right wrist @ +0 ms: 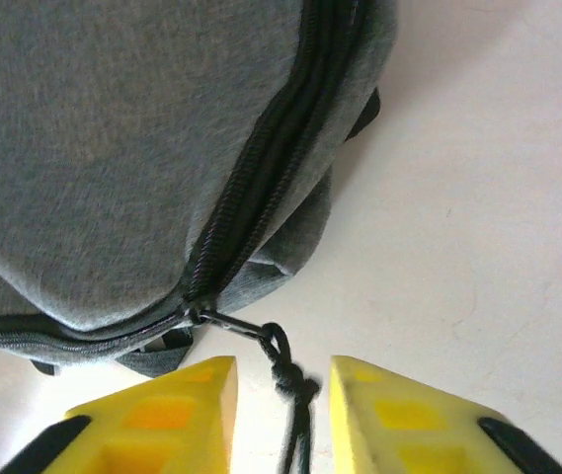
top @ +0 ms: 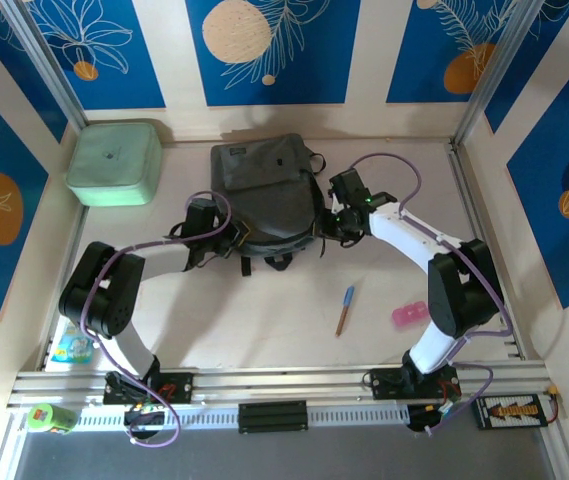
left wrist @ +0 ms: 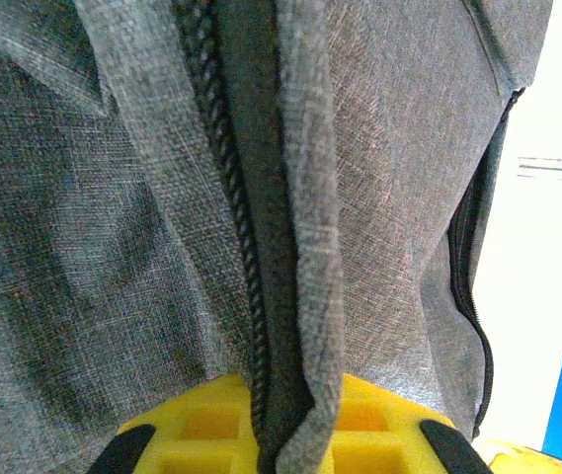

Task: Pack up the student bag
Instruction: Zip the student bag at the center of the table.

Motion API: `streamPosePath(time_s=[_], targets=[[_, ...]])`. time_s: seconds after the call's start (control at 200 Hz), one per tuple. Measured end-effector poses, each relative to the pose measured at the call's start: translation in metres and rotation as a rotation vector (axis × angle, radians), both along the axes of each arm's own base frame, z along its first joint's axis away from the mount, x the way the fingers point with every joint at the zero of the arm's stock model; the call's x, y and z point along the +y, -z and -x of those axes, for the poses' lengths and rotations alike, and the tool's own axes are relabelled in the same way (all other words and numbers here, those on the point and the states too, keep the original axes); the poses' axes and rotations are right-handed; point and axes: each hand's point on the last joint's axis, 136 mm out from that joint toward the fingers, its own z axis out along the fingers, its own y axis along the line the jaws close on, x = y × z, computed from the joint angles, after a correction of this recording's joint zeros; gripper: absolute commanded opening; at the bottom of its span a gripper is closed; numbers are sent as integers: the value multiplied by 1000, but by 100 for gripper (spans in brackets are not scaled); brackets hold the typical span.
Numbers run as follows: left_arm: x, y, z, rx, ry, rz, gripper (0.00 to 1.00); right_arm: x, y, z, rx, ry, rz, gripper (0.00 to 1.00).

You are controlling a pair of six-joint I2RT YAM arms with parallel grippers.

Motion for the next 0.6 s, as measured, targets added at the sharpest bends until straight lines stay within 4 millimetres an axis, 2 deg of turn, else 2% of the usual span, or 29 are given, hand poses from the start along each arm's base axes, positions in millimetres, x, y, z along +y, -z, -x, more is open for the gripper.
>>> streamPosePath(time_s=[0.095,0.24,0.35,0.46,0.6], targets=[[0,0,0,1,2,1,0,2,-1,5,-12,-54,-17,61],[-1,-2,0,-3,11,2,0,11,-12,11,-53,-153,-45,64],[-1,-3,-1,-7,19,-2,0,17,-10,11,-74,-225,-40,59],[-1,-3,-1,-5,26,-4,0,21,2,8,-85,-292,-26,50],[0,-4,-1,-6,36,-5,0,29,16,2,-116,-371,-38,48]])
